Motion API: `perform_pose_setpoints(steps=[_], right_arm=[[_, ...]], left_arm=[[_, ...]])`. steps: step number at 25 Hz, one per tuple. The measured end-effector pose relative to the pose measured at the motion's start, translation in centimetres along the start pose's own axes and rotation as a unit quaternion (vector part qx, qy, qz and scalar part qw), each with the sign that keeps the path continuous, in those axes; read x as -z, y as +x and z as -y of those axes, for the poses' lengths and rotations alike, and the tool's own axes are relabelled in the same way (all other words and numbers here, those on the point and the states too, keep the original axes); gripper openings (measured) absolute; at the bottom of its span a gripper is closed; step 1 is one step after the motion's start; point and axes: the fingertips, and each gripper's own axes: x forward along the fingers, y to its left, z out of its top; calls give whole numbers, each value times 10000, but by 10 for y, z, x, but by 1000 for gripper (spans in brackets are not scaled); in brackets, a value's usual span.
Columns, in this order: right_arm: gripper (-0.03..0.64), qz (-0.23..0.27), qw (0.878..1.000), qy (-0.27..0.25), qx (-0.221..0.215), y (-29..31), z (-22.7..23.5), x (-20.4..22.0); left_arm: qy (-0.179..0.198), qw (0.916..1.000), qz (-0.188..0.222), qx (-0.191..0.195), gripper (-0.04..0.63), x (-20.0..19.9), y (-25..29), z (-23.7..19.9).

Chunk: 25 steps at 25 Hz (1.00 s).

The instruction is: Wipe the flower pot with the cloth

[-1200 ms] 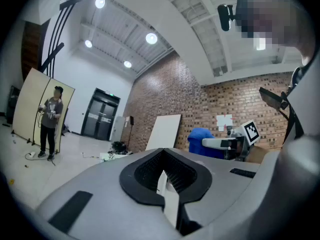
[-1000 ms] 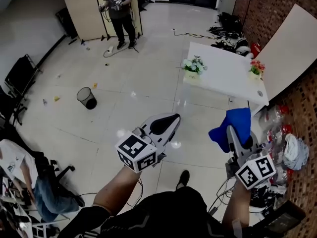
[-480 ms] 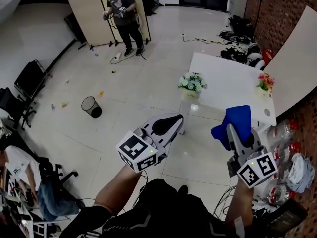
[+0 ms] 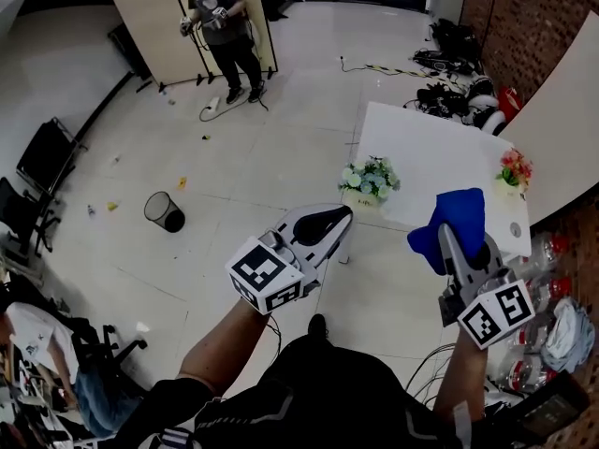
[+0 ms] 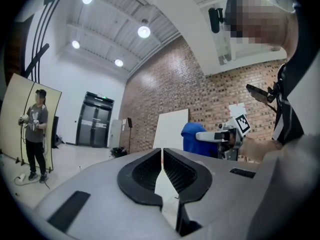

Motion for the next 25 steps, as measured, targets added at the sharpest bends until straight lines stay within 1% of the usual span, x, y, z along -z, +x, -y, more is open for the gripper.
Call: perform_pose_setpoints(steps=[3, 5, 7, 8, 9, 13, 14, 15, 16, 17, 18, 20, 22, 23, 25], right_arm=[[77, -9, 9999, -69, 105, 34, 8, -6], [77, -33, 9998, -45, 195, 55, 16, -5], [77, -78, 9996, -18, 284, 71, 27, -2], [77, -100, 9994, 1, 322, 78, 33, -1], [77, -128, 9993, 26, 353, 85, 40, 1], [77, -267, 9990, 110, 354, 104, 65, 12], [77, -285, 9990, 128, 327, 110, 72, 15], [77, -295, 9990, 148, 289, 117, 80, 17], [77, -310, 9991, 170, 243, 124, 88, 20], [77, -332, 9991, 193, 190, 131, 96, 23], [77, -352, 9991, 215, 134, 138, 105, 27], [77, -355, 9991, 243, 31, 149, 120, 29], [77, -354, 9991, 212, -54, 158, 135, 27], [77, -378, 9991, 188, -88, 163, 142, 28], [77, -472, 9986, 178, -143, 173, 153, 36]], left_arm=[[59, 9998, 134, 114, 5, -6, 8, -39], [93, 9994, 180, 277, 7, -7, 17, -60], [144, 9985, 174, 493, 61, -6, 28, -75], [136, 9982, 180, 562, 68, -6, 35, -81], [106, 9978, 198, 618, 77, -5, 43, -88], [-96, 9959, 181, 876, 153, 13, 69, -114], [-109, 9954, 132, 946, 185, 19, 75, -121], [-100, 9945, 64, 1039, 240, 26, 81, -127], [-67, 9934, -7, 1145, 322, 33, 88, -133], [-13, 9923, -69, 1236, 374, 41, 94, -137], [57, 9914, -122, 1302, 394, 49, 100, -140], [189, 9892, -237, 1432, 461, 62, 111, -142], [195, 9871, -289, 1561, 545, 70, 121, -142], [169, 9866, -275, 1599, 575, 73, 126, -143], [155, 9860, -326, 1630, 595, 87, 133, -150]])
